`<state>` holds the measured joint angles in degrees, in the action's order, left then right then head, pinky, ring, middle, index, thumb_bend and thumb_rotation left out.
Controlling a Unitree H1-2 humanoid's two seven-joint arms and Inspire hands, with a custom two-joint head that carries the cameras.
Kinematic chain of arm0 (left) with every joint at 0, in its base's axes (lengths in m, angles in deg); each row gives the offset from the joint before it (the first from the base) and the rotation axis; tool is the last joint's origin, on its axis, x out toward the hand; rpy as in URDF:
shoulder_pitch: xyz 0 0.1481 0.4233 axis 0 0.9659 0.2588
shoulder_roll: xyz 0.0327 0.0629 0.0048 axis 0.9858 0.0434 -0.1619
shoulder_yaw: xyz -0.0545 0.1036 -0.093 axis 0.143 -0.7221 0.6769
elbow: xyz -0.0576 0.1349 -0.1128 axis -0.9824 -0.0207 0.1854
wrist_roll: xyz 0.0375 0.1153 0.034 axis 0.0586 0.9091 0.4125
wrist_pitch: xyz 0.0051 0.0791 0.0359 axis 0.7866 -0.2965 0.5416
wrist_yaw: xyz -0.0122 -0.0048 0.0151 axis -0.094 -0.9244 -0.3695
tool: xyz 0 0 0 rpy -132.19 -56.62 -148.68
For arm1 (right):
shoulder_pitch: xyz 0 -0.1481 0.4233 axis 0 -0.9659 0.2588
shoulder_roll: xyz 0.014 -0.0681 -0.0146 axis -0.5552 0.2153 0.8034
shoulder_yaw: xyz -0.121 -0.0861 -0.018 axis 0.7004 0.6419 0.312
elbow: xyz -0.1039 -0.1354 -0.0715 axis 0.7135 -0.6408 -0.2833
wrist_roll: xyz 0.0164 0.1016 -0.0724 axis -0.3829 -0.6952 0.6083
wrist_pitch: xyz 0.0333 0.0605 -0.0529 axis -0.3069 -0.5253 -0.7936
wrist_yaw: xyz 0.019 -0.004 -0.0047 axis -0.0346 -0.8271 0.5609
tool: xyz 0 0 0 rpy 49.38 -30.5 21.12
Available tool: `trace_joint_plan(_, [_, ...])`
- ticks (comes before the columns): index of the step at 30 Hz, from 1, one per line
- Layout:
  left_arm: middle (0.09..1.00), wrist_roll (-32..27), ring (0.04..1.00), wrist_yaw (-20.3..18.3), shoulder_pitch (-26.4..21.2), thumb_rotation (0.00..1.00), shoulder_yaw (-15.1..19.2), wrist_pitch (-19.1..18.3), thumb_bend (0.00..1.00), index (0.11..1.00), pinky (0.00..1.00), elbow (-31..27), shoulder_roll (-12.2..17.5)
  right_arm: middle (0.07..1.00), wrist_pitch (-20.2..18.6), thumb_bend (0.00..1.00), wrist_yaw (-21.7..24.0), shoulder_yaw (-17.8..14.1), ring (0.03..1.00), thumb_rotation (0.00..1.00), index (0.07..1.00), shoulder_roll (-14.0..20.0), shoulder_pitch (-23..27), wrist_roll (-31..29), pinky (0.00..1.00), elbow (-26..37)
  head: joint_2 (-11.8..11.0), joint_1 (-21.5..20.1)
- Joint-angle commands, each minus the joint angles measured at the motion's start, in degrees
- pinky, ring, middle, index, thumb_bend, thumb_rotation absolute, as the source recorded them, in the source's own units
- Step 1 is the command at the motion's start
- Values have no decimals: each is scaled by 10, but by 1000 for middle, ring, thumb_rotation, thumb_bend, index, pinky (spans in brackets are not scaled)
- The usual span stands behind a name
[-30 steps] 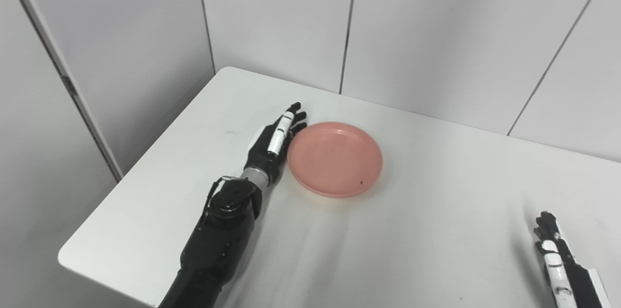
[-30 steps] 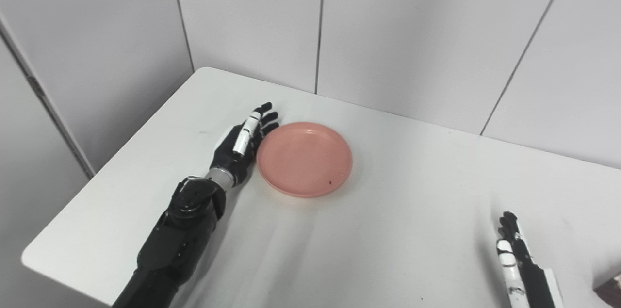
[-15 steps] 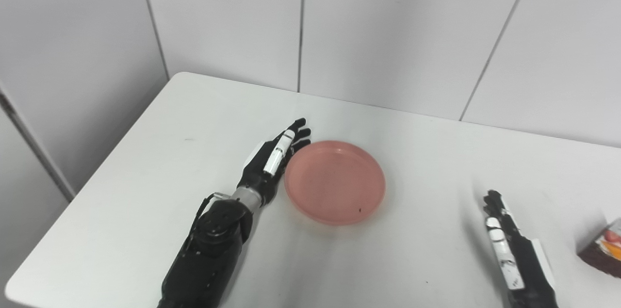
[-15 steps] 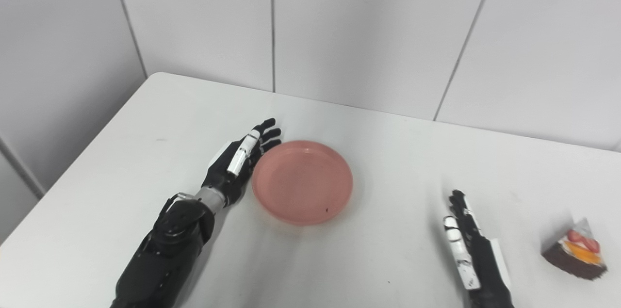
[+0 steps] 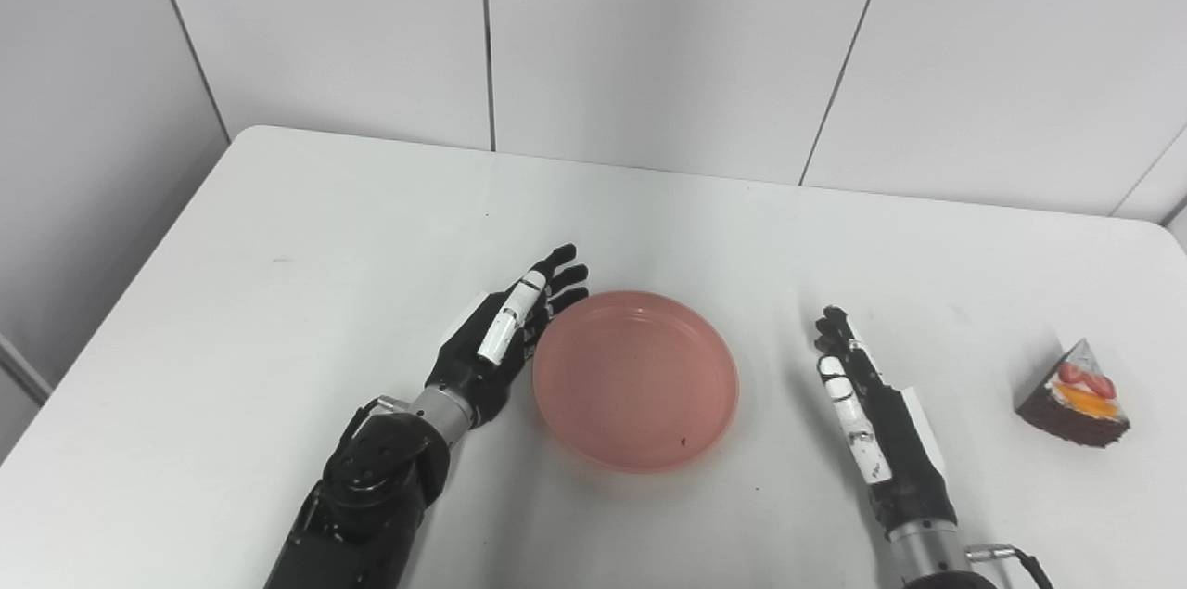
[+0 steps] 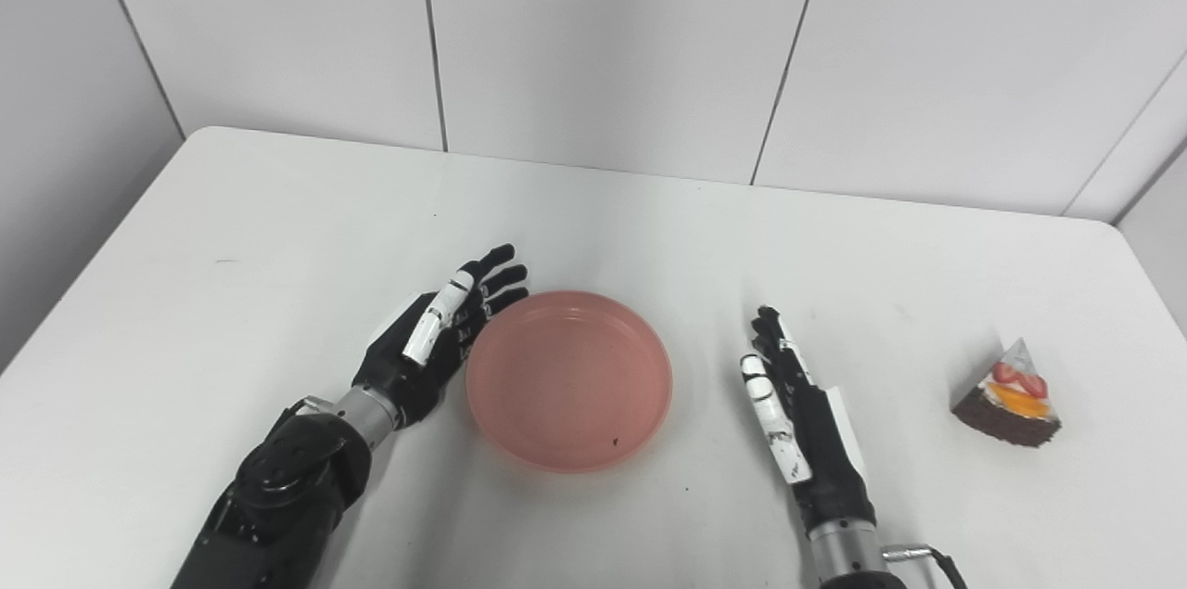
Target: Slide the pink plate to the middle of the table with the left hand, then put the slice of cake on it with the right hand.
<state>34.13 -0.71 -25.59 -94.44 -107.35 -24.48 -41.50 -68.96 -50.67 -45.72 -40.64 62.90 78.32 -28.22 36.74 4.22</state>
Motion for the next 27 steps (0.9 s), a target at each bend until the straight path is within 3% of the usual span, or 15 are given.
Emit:
trace_joint_plan(1, [948, -11, 929, -21, 5, 1000, -11, -12, 381, 933, 920, -18, -8, 947, -11, 215, 1, 3, 941, 1000, 952, -4, 1, 1, 913, 20, 1, -3])
trace_joint_plan(8, [945, 4, 931, -19, 16, 1000, -16, -13, 389, 936, 931, -22, -12, 952, -26, 256, -3, 8, 952, 1000, 951, -7, 3, 21, 926, 25, 3, -16])
trace_joint_plan(13, [966, 16, 944, -12, 21, 1000, -15, 1, 392, 950, 946, -13, -12, 950, -18, 233, -6, 3, 949, 1000, 949, -14, 3, 10, 933, 23, 4, -34])
trace_joint_plan(20, [950, 32, 927, -8, 31, 1000, -5, 55, 406, 935, 904, 33, -9, 935, 22, 355, -34, 4, 931, 1000, 931, -10, 4, 48, 907, 32, 3, -67])
trace_joint_plan(27, [940, 35, 923, -5, 35, 1000, 11, 86, 411, 933, 896, 60, -9, 916, 36, 537, -65, 17, 896, 1000, 929, 9, 18, 155, 844, 63, -5, -103])
